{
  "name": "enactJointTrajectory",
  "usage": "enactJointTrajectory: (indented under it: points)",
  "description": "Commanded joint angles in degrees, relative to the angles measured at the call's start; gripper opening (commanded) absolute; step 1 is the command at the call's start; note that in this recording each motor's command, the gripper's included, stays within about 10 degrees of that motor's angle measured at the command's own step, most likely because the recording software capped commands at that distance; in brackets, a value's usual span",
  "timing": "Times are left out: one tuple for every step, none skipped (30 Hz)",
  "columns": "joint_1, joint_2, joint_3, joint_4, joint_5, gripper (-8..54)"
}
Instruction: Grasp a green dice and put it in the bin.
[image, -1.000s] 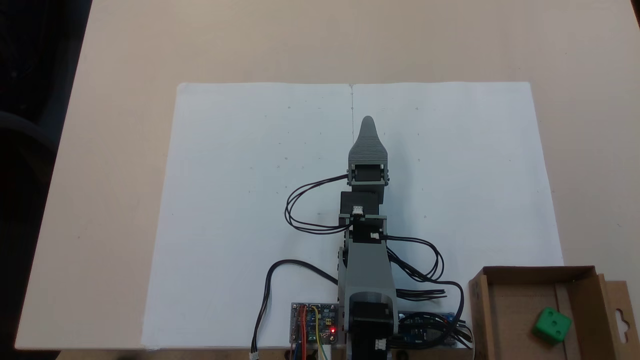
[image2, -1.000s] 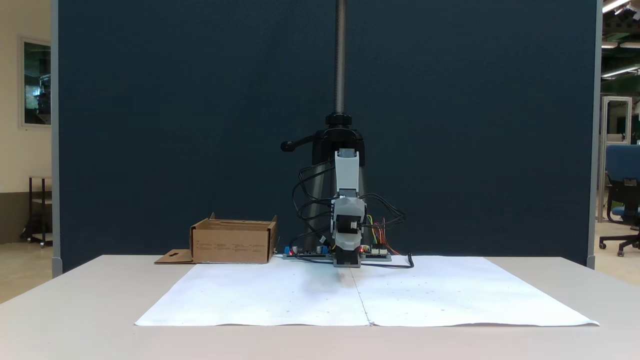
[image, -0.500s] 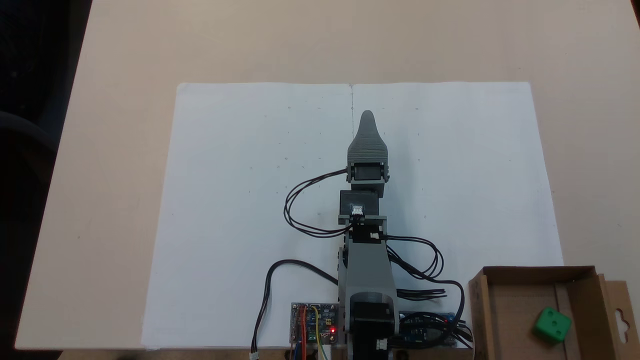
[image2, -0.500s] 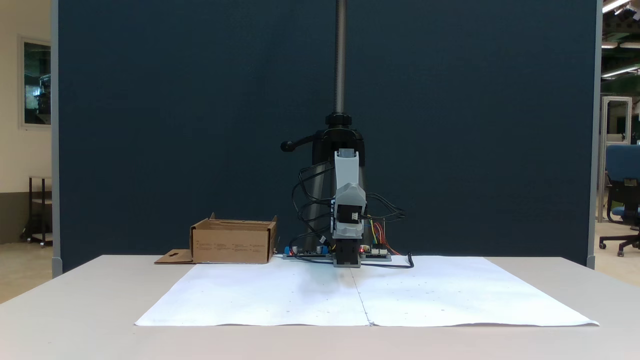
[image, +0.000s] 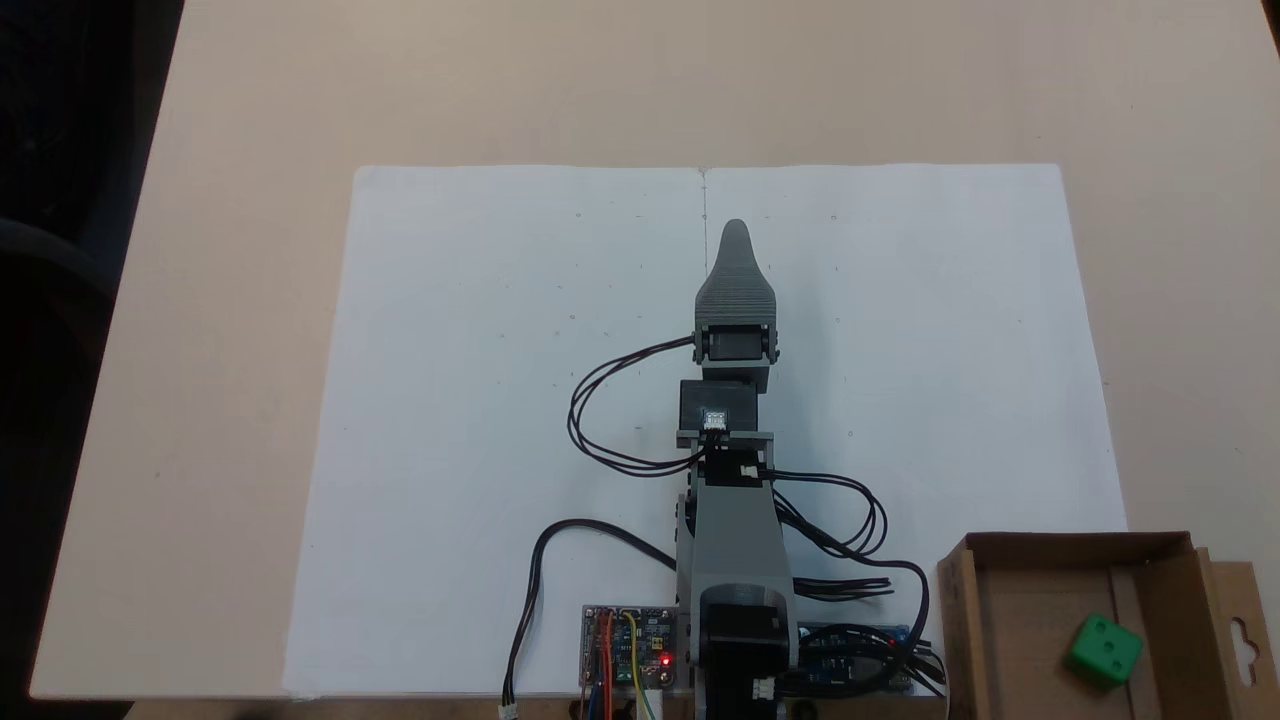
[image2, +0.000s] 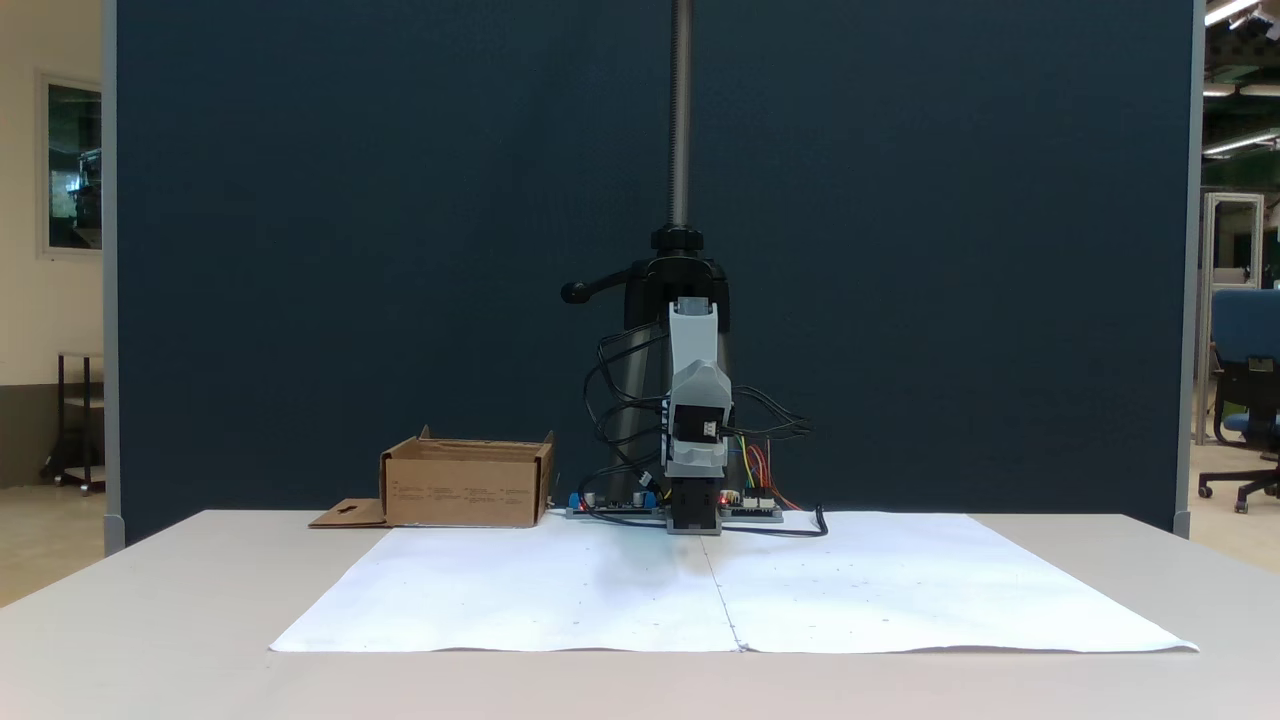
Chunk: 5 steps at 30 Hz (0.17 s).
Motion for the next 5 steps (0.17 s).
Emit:
enactJointTrajectory:
  points:
    - [0.4,6.2,4.5,-7.9,-2.9,45.5]
    - [0.5,6.2,4.5,-7.9,-2.9,45.5]
    - [0.5,6.2,4.5,-7.9,-2.9,45.5]
    - [0.5,6.2,4.5,-7.9,-2.9,45.5]
    - [0.4,6.2,4.5,-7.9,-2.9,45.5]
